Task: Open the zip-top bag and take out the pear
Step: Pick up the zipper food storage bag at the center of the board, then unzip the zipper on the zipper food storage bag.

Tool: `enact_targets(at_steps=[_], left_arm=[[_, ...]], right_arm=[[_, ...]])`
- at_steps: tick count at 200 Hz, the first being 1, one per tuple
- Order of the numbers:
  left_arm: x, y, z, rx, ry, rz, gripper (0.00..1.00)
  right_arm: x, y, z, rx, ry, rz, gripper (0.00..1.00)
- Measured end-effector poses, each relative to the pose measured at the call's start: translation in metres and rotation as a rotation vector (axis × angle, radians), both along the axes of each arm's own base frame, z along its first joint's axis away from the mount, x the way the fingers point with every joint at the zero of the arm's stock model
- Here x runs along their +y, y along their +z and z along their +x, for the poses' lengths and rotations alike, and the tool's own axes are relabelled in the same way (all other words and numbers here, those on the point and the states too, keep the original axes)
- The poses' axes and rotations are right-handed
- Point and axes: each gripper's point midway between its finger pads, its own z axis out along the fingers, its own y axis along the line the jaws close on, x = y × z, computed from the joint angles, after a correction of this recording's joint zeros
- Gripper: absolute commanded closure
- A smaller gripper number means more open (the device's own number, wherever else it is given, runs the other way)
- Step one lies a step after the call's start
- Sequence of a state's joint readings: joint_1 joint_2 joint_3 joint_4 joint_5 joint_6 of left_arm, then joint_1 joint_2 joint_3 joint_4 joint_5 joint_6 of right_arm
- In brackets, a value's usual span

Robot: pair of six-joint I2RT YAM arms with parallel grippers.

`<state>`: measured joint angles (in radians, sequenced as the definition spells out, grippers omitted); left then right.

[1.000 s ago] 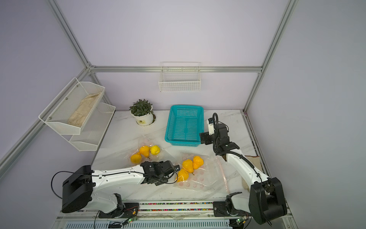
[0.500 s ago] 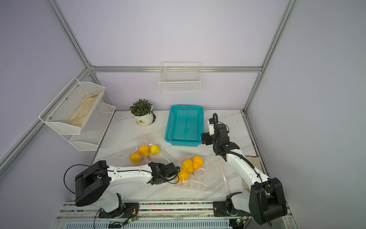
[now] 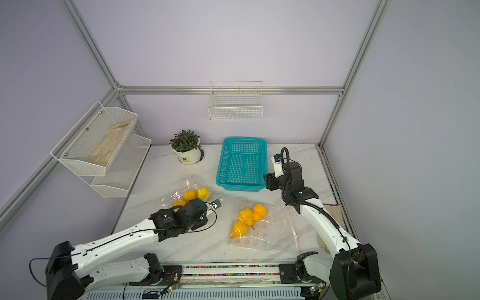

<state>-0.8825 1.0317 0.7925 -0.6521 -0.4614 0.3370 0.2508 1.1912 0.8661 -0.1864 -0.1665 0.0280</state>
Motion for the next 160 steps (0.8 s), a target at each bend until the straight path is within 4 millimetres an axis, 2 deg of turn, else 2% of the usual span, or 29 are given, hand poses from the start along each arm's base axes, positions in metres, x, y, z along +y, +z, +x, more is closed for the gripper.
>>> enact_targets(at_steps=[29,62,88,115,160], left_arm=[[0.021,0.04,0.002,-0.099,-0.013,-0.087,1.0],[0.036,0.065,-0.002,-0.183,-0.073,-0.085,1.0],[0.039,0.07,-0.004,-0.181,-0.12,-0.083,1.0],[0.034,0.076,-0.001,-0.157,-0.166,-0.089,1.0],[0.026,0.07,0.003,-0.078,-0.202,-0.1,1.0]], right_arm=[[0.028,0.015,-0.008,-0.027,0.157,0.092,0.34],[0.074,0.051,-0.018,-0.1,0.417,0.238,0.34],[0.118,0.071,-0.035,-0.165,0.65,0.315,0.35],[0.158,0.076,-0.052,-0.214,0.847,0.371,0.35],[0.191,0.071,-0.075,-0.296,1.049,0.382,0.38]])
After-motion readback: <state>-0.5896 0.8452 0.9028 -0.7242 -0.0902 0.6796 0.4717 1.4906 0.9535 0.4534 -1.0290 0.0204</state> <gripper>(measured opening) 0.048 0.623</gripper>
